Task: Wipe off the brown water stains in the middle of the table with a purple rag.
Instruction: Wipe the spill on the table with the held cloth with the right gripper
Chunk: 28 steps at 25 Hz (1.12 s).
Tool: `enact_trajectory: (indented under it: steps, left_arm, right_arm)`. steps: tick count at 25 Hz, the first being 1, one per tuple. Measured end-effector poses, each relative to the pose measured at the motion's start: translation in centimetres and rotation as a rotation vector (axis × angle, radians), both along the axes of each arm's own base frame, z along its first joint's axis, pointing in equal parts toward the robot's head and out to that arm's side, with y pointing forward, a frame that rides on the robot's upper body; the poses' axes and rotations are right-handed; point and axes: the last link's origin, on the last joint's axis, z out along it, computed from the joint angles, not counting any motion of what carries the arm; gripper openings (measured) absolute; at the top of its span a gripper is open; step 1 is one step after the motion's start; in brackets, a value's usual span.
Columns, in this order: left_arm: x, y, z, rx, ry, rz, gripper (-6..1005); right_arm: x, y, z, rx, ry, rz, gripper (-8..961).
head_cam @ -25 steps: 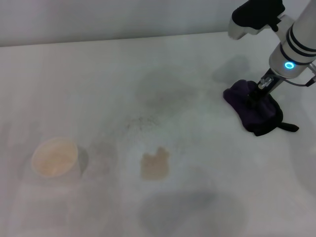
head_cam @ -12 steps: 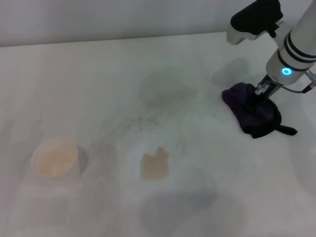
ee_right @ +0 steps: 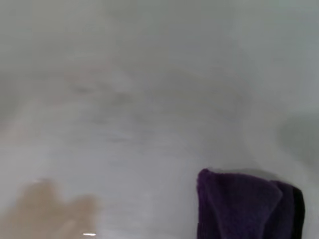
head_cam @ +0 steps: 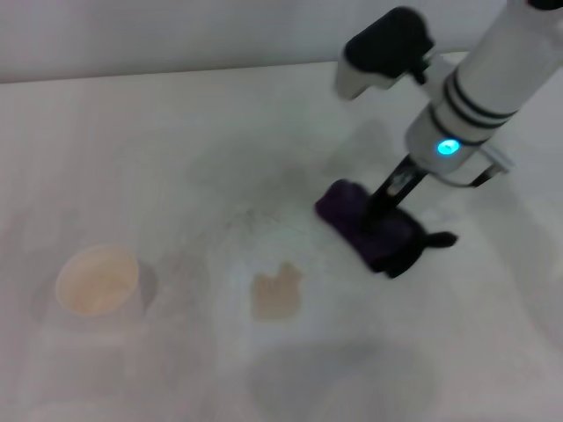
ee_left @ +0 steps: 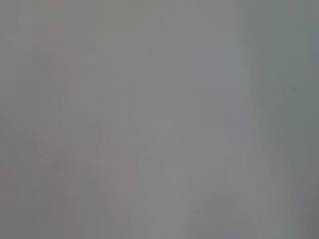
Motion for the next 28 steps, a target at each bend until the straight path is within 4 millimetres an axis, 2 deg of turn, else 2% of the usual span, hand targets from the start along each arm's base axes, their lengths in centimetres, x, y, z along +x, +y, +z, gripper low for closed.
enact_trajectory:
  steps: [8,13,18,23,26,28]
  left_arm:
    - [0.2,0.2,-0.2,-0.002,-0.007,-0.006,890]
    - [0.1,0.1,-0.2,-0.003,-0.009,-0.003,891]
    - [0.1,0.0,-0.3,-0.005,-0.008,-0.002,891]
    - [0.1,-0.1,-0.3,-0.010,-0.007,-0.003,891]
    - [0.1,-0.2,-0.4,-0.014,-0.010,-0.002,891]
    - [0.0,-0.4,-0.4,-0.013,-0.007,0.001,890]
  right_arm:
    - [-3.0,-2.7,-4.5,-0.137,0.067,0.063,81]
    - [-5.2,-4.5,-6.3,-0.201,0.107,0.102,80]
    - [-6.4,-6.7,-7.9,-0.272,0.123,0.132,79]
    - [-6.4,-7.7,-8.7,-0.303,0.125,0.142,78]
    - [-6.5,-7.4,-8.4,-0.293,0.126,0.140,77]
    - [-6.7,-6.5,-7.6,-0.264,0.122,0.153,77]
